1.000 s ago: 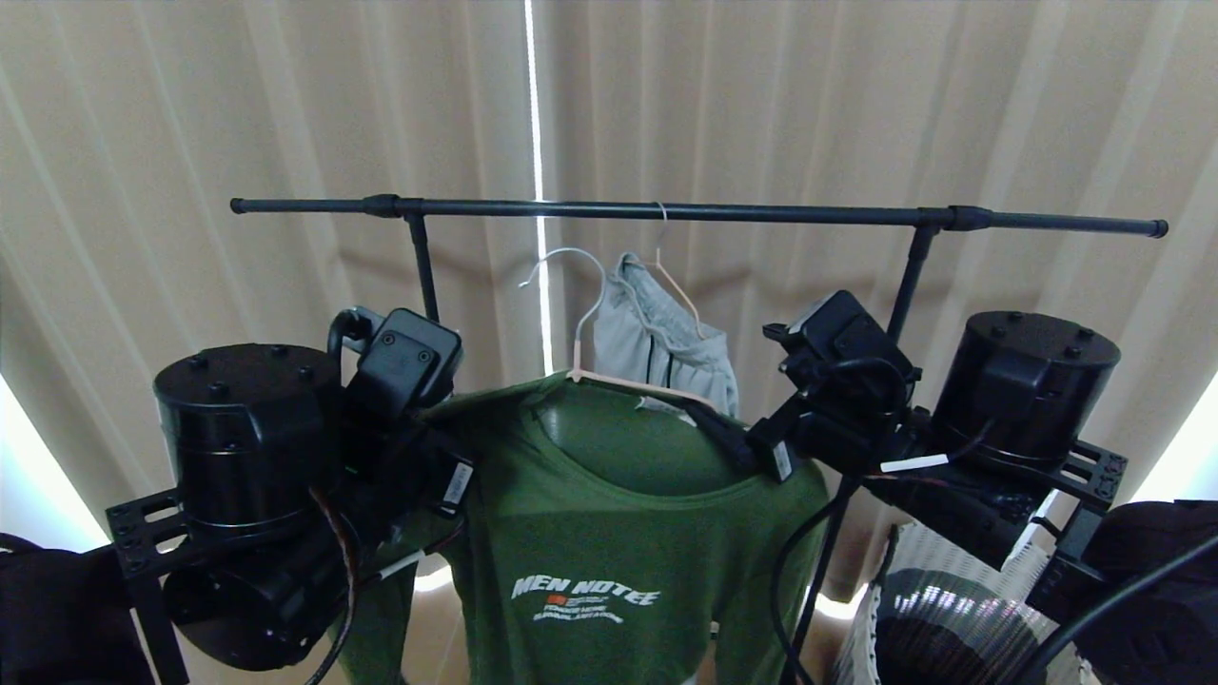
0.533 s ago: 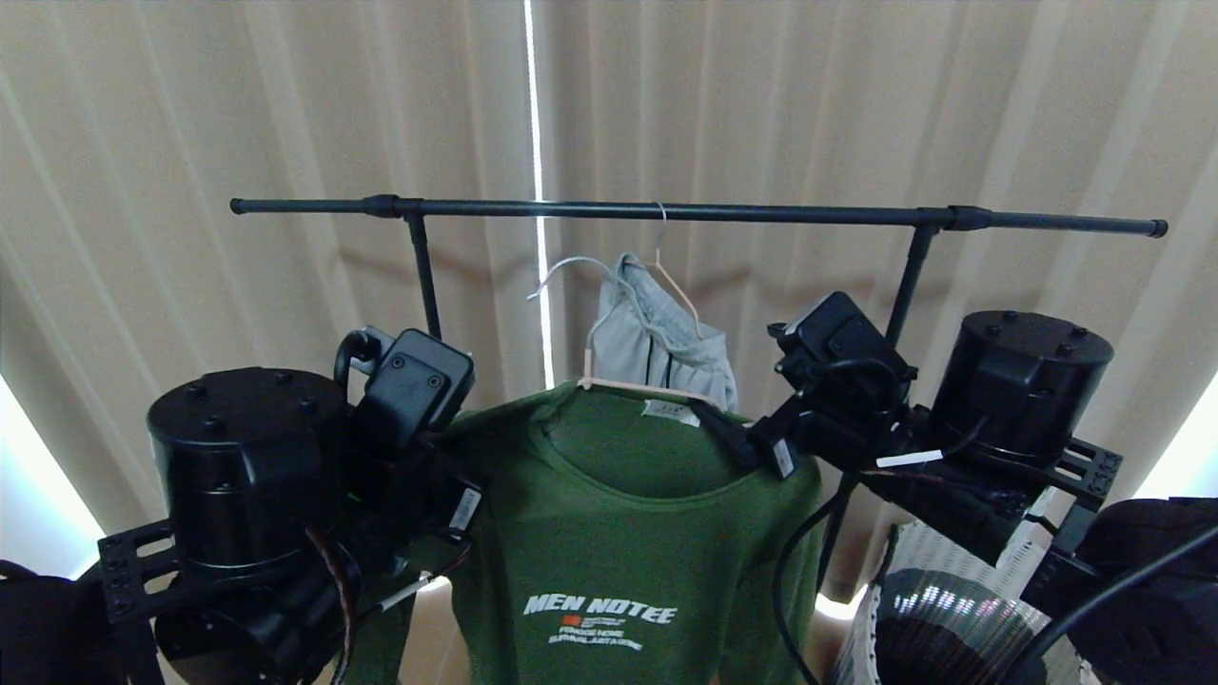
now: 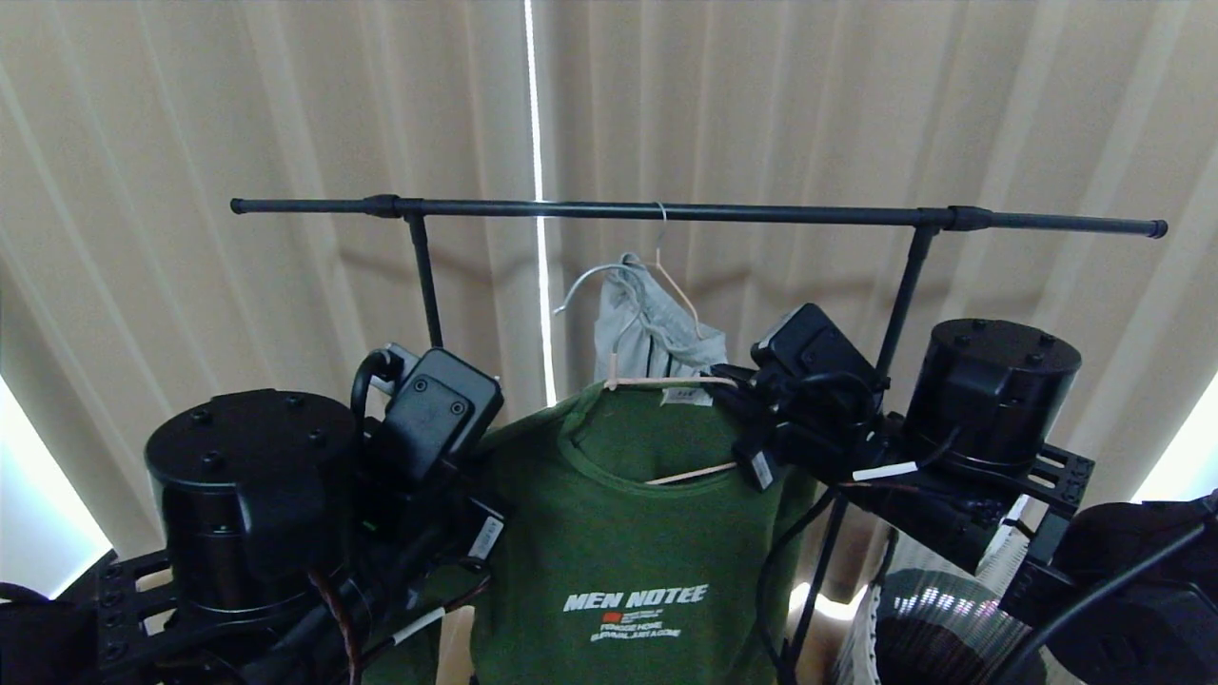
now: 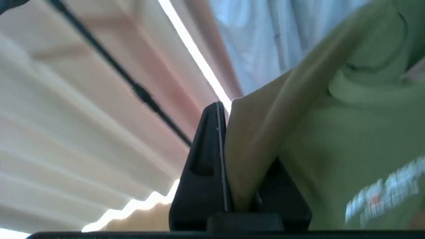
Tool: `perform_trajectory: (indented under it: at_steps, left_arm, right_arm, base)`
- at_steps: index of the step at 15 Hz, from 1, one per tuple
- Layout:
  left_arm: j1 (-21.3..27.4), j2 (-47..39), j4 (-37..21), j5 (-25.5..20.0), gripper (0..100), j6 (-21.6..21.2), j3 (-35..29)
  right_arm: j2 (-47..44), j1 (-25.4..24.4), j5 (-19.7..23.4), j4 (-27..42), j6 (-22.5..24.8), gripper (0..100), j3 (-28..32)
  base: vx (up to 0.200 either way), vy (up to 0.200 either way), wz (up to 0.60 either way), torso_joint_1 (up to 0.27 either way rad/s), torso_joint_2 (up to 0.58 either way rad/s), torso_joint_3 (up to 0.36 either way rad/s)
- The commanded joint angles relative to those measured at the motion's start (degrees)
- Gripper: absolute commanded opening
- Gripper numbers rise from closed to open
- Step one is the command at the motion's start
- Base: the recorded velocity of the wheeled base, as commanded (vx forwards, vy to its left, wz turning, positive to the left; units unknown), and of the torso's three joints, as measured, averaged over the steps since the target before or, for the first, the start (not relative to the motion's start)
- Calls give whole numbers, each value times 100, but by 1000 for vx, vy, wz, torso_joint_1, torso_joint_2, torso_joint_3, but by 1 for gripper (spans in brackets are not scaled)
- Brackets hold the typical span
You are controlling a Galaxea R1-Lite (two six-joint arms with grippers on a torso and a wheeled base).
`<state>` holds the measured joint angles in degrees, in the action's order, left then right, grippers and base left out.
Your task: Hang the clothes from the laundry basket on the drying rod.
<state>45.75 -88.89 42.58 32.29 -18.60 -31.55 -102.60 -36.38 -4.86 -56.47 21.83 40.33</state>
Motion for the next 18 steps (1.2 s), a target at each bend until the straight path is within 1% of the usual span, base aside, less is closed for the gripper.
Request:
perform_trajectory:
  at_steps: [1, 8, 9, 11, 12, 13, 14, 15, 16, 17, 18]
  left_arm:
    - [4, 12, -13, 23, 0, 23, 8]
    - [4, 56, -13, -30, 0, 67, 61]
    - [4, 118, -13, -136, 100, 85, 70]
    - [4, 259, -4, -637, 100, 164, 114]
    - [4, 452, 5, -962, 100, 252, 246]
    - [4, 469, 5, -979, 100, 252, 255]
    - [4, 733, 5, -1278, 100, 243, 422]
    - [-75, 1014, 5, -1392, 100, 252, 545]
    - [-93, 1041, 5, -1392, 100, 252, 553]
    - [-330, 1190, 5, -1401, 100, 243, 685]
    - [-497, 1199, 5, -1401, 100, 234, 808]
  right_arm:
    - [-59, -19, -32, -13, -4, 0, 28]
    - [3, -19, -32, -31, -4, 0, 2]
    - [29, -10, -32, -40, -12, 0, -25]
    - [143, 43, -50, -13, -12, 0, -60]
    - [222, 122, -199, -5, -12, 0, -78]
    - [222, 131, -217, -5, -12, 0, -86]
    - [319, 254, -366, -13, -21, 0, -148]
    - [513, 553, -375, -5, -21, 0, -315]
    - [521, 579, -375, 4, -21, 0, -332]
    - [767, 843, -384, 4, -21, 0, -499]
    - [899, 966, -375, 4, -21, 0, -579]
  base:
    - [0, 0, 0, 0, 0, 0]
    - [0, 0, 0, 0, 0, 0]
    - [0, 0, 0, 0, 0, 0]
    - [0, 0, 0, 0, 0, 0]
    - [0, 0, 0, 0, 0, 0]
    - [0, 0, 0, 0, 0, 0]
    - [0, 0, 0, 0, 0, 0]
    - [0, 0, 0, 0, 0, 0]
    - [0, 0, 0, 0, 0, 0]
    - [0, 0, 0, 0, 0, 0]
    - [0, 0, 0, 0, 0, 0]
